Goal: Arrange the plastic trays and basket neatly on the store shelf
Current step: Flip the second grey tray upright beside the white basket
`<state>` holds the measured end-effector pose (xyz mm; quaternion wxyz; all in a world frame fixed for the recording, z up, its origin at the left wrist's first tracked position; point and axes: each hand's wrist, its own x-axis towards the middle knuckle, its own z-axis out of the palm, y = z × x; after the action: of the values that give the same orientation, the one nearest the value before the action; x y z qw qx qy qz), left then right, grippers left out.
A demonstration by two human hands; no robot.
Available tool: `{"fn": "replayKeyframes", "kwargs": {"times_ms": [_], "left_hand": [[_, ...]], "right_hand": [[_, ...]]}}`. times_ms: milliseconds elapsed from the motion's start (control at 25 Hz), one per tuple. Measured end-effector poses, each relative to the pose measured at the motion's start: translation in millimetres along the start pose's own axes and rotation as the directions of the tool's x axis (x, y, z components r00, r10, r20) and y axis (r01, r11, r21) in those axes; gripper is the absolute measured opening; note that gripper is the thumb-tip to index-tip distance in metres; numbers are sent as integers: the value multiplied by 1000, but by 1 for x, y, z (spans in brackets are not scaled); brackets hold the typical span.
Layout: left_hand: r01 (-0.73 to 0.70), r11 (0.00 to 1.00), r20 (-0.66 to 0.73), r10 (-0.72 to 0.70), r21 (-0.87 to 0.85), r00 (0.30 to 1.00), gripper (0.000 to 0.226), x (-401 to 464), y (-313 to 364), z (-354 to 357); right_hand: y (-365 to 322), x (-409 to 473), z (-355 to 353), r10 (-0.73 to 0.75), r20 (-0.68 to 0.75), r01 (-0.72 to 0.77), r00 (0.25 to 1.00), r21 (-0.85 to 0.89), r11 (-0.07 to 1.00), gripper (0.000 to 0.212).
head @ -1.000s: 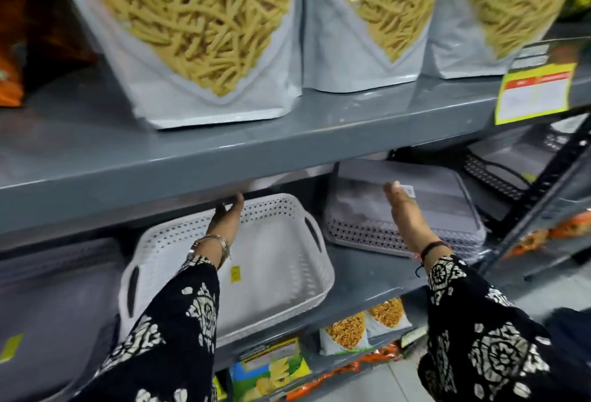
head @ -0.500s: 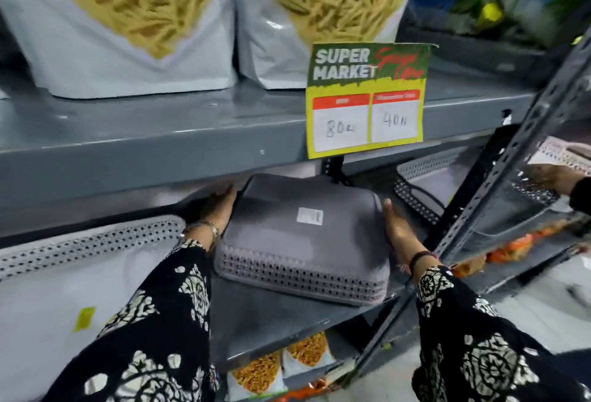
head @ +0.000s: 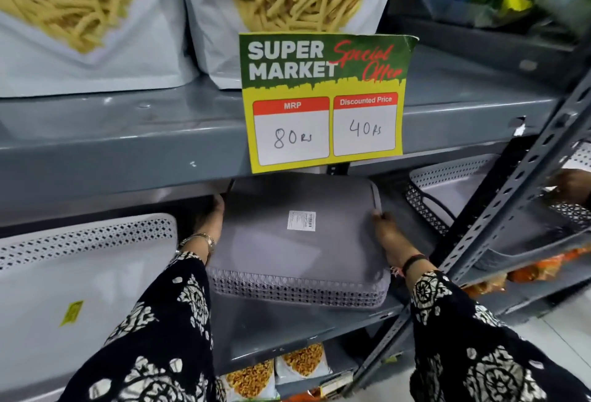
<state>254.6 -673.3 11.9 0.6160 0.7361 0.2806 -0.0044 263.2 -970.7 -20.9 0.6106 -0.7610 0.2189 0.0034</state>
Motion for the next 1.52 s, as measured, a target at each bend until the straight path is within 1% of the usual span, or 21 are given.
{"fn": "replayKeyframes", "kwargs": {"times_ms": [40,120,160,200,280,320,360,440,520,560,640,760,840,880,920,1040,1160,1280,1360,1440,1520], "left_hand": [[66,997,13,-65,-46,998,100,7,-4,-7],[124,967,23,-122,-221,992,119,21,-5,-16],[140,945,37,-135,-295,990,119,7,6,-21],[150,927,58,-138,-344,989,111,-1,12,-25],[118,907,61,-102,-404,993,92,-4,15,-37],[124,886,98,-89,-447,991,88,-6,11,-42],[140,875,121,-93,-464,988,84,-5,5,-47],[159,914,152,-109,-373,982,78,-9,-3,-53],[194,973,119,-179,-128,977,75,-13,-2,-56],[215,976,112,-211,-33,971,73,-15,-1,-57],[234,967,144,-248,104,958,68,-20,3,-54],[240,940,154,-282,243,947,63,-22,7,-51],[233,932,144,-280,276,949,64,-27,8,-47],[233,928,150,-284,289,947,65,-28,6,-45],[242,923,152,-297,300,943,66,-27,2,-44],[312,908,121,-356,279,927,73,-26,-2,-39],[349,899,120,-390,264,913,77,-29,0,-37],[361,891,136,-408,275,903,74,-35,4,-37],[283,889,105,-340,360,934,67,-39,9,-35],[112,837,29,-150,535,988,59,-46,19,-33],[-38,779,-12,58,626,998,53,-59,32,-34]], "right_hand": [[-6,2,-1,-60,1,60,998,45,997,41],[-23,-3,-9,-190,43,173,981,257,951,37],[-28,0,-16,-235,77,193,969,358,913,40],[-35,0,-21,-237,124,167,964,409,897,45],[-43,-2,-30,-259,233,131,937,455,881,41],[-45,-6,-32,-283,265,123,922,493,861,38],[-43,-9,-33,-287,269,91,919,565,820,43],[-35,-7,-32,-201,262,-8,944,628,778,59],[-25,-9,-31,-132,282,-71,950,607,791,59],[-19,-11,-29,-87,296,-107,951,582,806,55],[-7,-11,-28,29,303,-170,953,448,878,45],[3,-14,-27,153,234,-207,960,224,952,31],[6,-14,-26,182,109,-183,977,4,983,36],[8,-15,-26,165,68,-158,984,-105,982,39],[10,-14,-25,158,49,-149,986,-154,977,42],[23,-7,-21,116,7,-113,993,-192,975,44],[25,-3,-20,121,2,-117,993,-234,965,41],[19,-11,-19,103,-12,-101,995,-327,940,37],[12,-19,-16,34,-34,-45,999,-429,902,37],[2,-31,-10,-80,-70,32,994,-518,855,40],[-15,-48,7,-223,-68,135,973,-614,777,43]]}}
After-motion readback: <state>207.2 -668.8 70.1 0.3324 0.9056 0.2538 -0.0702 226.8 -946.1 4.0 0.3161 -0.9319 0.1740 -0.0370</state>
